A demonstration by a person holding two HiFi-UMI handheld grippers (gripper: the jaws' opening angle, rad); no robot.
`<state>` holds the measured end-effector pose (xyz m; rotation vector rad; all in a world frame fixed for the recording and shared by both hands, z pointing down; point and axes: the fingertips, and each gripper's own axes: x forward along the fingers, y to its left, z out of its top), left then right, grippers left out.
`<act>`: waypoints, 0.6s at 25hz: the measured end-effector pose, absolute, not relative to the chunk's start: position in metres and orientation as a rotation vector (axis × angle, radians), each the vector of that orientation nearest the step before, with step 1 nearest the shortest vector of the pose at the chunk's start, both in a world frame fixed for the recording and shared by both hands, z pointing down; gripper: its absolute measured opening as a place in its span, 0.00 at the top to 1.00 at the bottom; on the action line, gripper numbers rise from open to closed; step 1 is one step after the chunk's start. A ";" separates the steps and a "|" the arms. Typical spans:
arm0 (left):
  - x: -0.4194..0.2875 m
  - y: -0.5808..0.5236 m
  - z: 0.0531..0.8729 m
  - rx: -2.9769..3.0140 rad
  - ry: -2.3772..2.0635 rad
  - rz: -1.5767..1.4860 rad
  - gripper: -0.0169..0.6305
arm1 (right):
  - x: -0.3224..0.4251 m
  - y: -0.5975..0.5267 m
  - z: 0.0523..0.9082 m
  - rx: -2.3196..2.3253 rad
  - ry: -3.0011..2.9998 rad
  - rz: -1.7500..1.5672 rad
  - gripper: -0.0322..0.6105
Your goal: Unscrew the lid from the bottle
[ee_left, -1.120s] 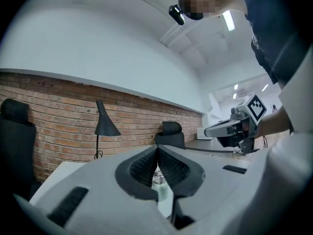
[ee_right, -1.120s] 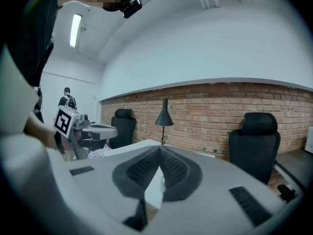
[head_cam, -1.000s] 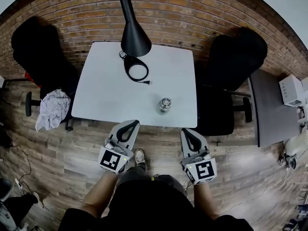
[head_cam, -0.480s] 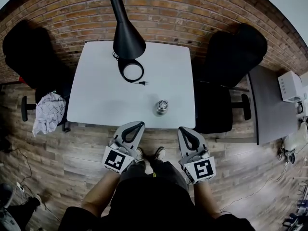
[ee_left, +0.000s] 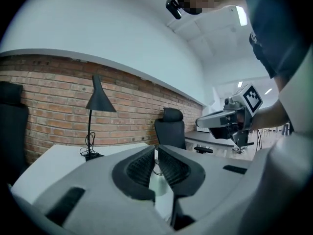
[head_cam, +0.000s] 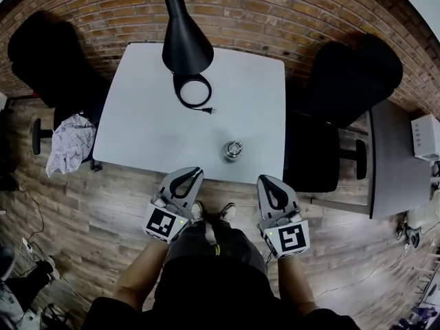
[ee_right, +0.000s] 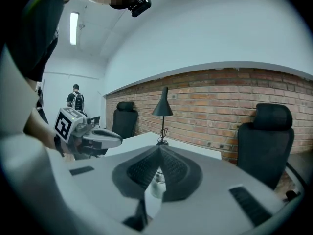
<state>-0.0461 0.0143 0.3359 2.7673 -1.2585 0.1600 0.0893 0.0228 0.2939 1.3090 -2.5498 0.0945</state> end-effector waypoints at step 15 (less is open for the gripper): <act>0.005 -0.043 0.472 2.757 -0.955 0.255 0.57 | 0.077 -0.037 0.391 1.172 -2.575 0.179 0.73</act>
